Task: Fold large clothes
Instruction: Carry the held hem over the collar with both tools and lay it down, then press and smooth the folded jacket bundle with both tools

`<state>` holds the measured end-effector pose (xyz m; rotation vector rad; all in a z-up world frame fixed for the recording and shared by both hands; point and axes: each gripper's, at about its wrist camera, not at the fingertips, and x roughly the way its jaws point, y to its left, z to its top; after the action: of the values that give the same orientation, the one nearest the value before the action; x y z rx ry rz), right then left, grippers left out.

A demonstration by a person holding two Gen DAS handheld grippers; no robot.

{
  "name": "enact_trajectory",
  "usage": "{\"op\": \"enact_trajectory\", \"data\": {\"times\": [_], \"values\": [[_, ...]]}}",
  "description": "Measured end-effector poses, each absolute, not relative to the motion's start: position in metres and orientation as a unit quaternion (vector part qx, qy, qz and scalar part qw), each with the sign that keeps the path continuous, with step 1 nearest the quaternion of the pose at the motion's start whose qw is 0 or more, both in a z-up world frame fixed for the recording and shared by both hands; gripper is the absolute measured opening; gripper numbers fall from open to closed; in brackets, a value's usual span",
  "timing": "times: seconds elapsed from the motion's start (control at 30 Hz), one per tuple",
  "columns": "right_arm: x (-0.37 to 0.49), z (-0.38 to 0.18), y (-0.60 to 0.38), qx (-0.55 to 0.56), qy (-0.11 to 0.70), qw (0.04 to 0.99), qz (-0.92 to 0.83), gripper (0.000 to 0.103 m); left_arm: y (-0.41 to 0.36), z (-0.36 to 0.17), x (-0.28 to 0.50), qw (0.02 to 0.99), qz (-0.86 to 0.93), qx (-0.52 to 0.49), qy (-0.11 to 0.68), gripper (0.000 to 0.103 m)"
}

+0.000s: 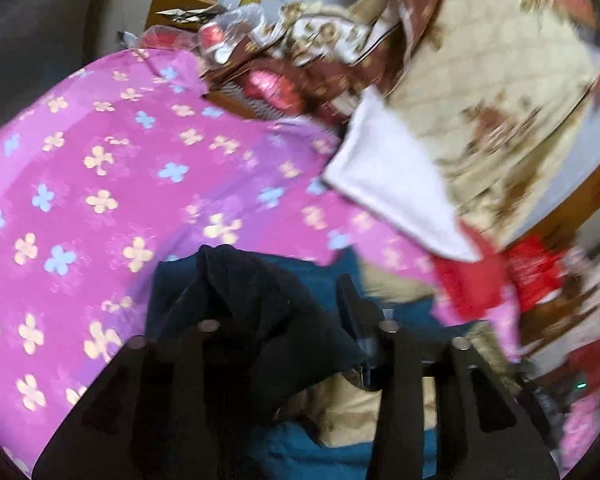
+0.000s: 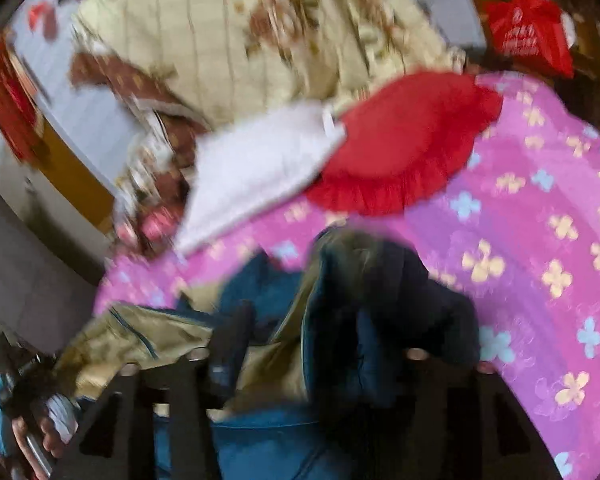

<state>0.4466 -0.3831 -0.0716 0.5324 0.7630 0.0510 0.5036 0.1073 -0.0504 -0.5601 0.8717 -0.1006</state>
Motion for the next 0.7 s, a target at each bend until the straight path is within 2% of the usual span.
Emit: {"op": "enact_trajectory", "data": {"times": [0.07, 0.13, 0.17, 0.4, 0.7], "values": [[0.433, -0.046, -0.384, 0.252, 0.328, 0.91, 0.017, 0.087, 0.108, -0.036, 0.494, 0.869, -0.061, -0.275, 0.406, 0.053], [0.42, -0.028, -0.373, 0.223, 0.308, 0.925, 0.011, 0.087, 0.104, -0.026, 0.483, 0.878, -0.052, -0.259, 0.4, 0.063], [0.419, -0.026, -0.367, 0.209, 0.313, 0.926, 0.018, 0.087, 0.099, -0.022, 0.478, 0.884, -0.049, -0.245, 0.395, 0.064], [0.41, -0.073, -0.305, 0.083, 0.378, 0.921, 0.039, 0.087, 0.07, -0.045, 0.464, 0.893, -0.016, -0.166, 0.419, 0.064], [0.451, -0.122, -0.299, 0.036, 0.416, 0.909, -0.007, 0.087, 0.011, -0.121, 0.499, 0.871, -0.028, -0.071, 0.486, 0.064]]}}
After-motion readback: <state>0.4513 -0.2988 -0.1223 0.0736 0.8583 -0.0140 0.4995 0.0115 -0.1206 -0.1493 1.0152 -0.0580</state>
